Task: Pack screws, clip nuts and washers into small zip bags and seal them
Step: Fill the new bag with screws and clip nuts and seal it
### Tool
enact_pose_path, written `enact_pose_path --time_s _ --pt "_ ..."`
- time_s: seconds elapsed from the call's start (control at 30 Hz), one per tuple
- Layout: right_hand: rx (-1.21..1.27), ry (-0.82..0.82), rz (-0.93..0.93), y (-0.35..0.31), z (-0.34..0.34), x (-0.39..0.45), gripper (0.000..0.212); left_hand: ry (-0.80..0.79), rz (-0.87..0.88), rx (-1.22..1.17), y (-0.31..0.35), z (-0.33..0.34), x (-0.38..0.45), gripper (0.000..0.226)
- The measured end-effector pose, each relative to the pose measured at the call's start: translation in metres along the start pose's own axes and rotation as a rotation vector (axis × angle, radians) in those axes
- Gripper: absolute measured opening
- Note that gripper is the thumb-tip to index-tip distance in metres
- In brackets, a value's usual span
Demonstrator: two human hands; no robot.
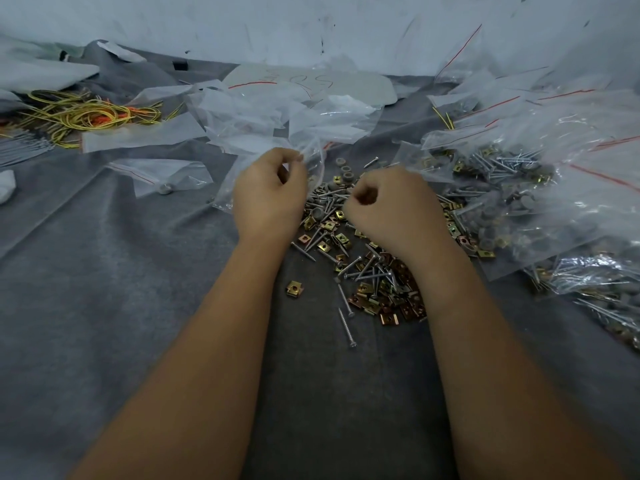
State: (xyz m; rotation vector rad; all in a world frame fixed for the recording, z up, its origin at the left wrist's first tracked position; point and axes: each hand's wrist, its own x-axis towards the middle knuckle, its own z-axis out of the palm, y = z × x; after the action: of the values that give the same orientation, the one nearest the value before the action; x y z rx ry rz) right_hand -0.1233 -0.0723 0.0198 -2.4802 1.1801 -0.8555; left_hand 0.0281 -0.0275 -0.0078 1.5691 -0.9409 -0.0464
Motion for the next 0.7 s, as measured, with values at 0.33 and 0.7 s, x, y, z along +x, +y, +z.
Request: enact_pose_path --time_s 0.33,0.7 --pt "-0.313 -0.165 -0.101 -0.001 0.011 0.001 0.016 -0.217 0.004 0.075 -0.006 0.007 0.0 0.02" --pt "0.005 -0.122 0.038 0.0 0.005 0.001 0.008 -0.21 -0.025 0.089 -0.006 0.006 0.0 0.018"
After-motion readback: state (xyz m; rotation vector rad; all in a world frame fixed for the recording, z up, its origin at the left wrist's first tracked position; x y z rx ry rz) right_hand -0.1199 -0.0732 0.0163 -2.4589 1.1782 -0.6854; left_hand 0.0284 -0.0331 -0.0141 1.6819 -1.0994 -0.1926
